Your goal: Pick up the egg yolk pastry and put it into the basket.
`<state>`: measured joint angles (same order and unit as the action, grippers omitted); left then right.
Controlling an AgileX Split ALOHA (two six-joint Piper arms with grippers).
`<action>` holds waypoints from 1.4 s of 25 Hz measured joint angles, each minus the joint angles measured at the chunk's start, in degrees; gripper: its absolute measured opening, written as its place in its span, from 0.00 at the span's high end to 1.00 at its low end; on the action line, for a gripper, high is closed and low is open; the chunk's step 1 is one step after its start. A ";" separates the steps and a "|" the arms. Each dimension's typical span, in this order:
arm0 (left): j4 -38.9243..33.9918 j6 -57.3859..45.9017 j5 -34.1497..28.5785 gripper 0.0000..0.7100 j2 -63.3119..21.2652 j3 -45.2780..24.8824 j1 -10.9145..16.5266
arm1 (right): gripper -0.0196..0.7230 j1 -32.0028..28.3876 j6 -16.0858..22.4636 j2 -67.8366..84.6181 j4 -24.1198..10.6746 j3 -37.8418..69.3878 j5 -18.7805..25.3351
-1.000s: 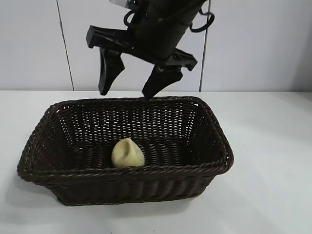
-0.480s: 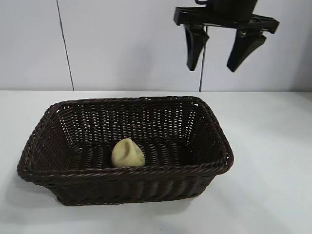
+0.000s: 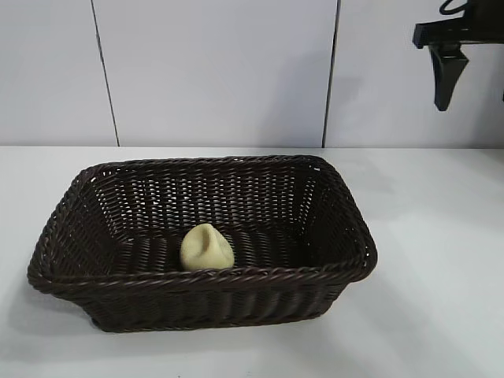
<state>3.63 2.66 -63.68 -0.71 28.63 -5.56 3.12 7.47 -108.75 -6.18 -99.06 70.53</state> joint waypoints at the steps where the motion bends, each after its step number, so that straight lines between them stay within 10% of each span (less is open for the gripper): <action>1: 0.00 0.00 0.00 0.20 0.00 0.00 0.00 | 0.22 -0.12 -0.14 0.29 0.00 0.28 0.00; 20: 0.00 0.00 0.00 0.20 0.00 0.00 0.00 | 0.22 0.04 -4.27 32.20 3.81 44.05 -0.22; 35: 0.00 0.00 0.00 0.20 0.00 0.00 0.00 | 0.22 0.04 -4.32 72.24 5.10 71.46 -10.92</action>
<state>3.63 2.66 -63.68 -0.71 28.63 -5.56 3.16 3.15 -36.51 -1.08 -27.60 59.61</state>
